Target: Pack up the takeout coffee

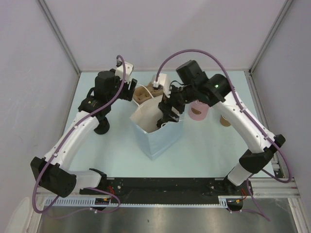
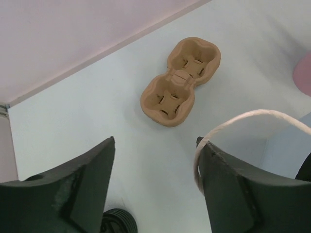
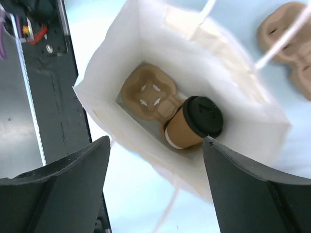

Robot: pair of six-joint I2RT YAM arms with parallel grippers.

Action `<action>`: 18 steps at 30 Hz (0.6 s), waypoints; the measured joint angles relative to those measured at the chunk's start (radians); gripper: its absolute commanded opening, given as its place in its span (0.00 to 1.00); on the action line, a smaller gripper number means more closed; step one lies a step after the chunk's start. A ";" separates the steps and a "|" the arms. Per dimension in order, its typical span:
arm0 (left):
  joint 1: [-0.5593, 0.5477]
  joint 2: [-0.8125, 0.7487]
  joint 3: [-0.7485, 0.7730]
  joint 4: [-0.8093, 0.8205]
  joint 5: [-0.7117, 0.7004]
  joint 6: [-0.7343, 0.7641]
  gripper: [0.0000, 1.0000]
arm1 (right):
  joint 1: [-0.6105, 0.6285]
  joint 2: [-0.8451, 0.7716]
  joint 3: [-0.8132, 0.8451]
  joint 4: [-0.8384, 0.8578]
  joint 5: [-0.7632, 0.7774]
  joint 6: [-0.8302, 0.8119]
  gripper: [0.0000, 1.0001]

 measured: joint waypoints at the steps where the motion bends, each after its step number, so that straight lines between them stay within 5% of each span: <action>1: 0.000 -0.005 0.000 0.000 0.000 0.001 0.79 | -0.022 -0.014 0.007 0.000 -0.020 0.000 0.83; 7: 0.000 -0.031 0.000 0.000 0.007 0.008 0.99 | -0.193 -0.094 0.010 0.016 -0.123 0.013 0.83; 18: 0.000 -0.085 0.000 -0.013 0.069 0.053 0.99 | -0.425 -0.311 -0.270 0.322 -0.082 0.175 0.81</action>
